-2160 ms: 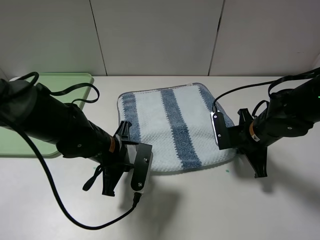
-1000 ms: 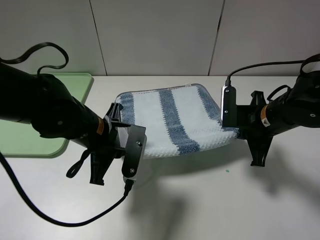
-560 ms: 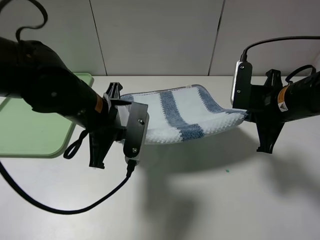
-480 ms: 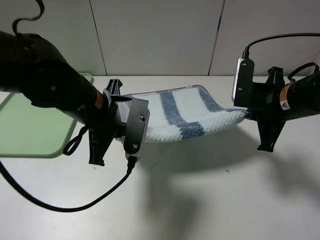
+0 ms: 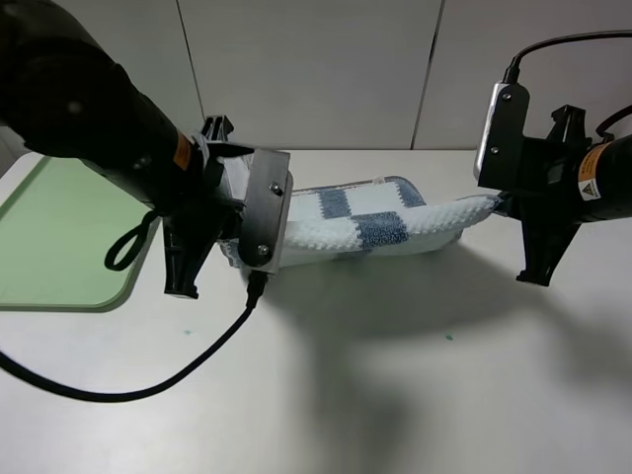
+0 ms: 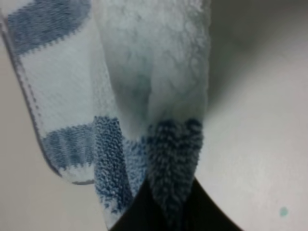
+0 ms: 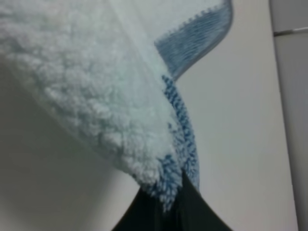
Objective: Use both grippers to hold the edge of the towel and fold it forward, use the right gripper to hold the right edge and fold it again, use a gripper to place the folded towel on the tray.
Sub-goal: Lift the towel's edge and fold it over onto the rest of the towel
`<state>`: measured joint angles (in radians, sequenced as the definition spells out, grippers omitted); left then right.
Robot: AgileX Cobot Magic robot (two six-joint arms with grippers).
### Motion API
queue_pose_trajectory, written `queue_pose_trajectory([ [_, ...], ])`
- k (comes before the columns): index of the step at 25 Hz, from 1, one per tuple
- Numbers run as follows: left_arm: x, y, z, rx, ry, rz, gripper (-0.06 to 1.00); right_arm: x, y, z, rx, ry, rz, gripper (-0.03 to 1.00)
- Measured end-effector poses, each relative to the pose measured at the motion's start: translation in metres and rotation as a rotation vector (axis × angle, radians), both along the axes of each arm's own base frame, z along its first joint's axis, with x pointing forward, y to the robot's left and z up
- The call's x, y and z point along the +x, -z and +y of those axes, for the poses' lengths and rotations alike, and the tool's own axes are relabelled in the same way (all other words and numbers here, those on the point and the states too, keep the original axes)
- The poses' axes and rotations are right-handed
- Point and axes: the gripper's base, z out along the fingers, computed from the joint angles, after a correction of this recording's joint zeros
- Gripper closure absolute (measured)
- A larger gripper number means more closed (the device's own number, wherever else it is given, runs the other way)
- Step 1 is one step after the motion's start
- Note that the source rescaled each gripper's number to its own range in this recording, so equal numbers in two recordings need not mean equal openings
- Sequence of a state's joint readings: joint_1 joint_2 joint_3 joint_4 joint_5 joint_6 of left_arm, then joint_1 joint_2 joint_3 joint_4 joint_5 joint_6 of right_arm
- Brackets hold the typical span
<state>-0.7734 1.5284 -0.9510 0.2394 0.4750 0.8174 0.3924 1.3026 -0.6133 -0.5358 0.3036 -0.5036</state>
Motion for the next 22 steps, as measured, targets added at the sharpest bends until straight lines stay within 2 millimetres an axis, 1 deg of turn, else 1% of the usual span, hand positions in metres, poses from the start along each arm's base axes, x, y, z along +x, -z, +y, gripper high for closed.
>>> queue_pose_trajectory([
  [4, -0.004, -0.012, 0.004, -0.025, -0.003, -0.025, 0.94, -0.003, -0.009, -0.001, 0.019, 0.013, -0.024, 0.97],
  [7, -0.004, -0.02, 0.005, -0.03, -0.008, -0.033, 0.94, -0.001, -0.02, -0.001, 0.038, 0.024, -0.053, 0.97],
  [10, -0.004, -0.023, 0.005, -0.031, -0.01, -0.035, 0.94, 0.001, -0.03, -0.001, 0.042, 0.04, -0.065, 0.97],
  [13, -0.004, -0.023, 0.005, -0.03, -0.01, -0.035, 0.94, 0.002, -0.033, -0.001, 0.032, 0.035, -0.069, 0.97],
  [18, -0.004, -0.023, 0.005, -0.033, -0.009, -0.037, 0.94, 0.001, -0.032, -0.002, 0.017, 0.026, -0.063, 0.97],
  [22, 0.001, -0.019, 0.004, -0.014, -0.02, -0.061, 0.94, 0.001, -0.031, -0.001, 0.022, 0.03, -0.056, 0.97],
])
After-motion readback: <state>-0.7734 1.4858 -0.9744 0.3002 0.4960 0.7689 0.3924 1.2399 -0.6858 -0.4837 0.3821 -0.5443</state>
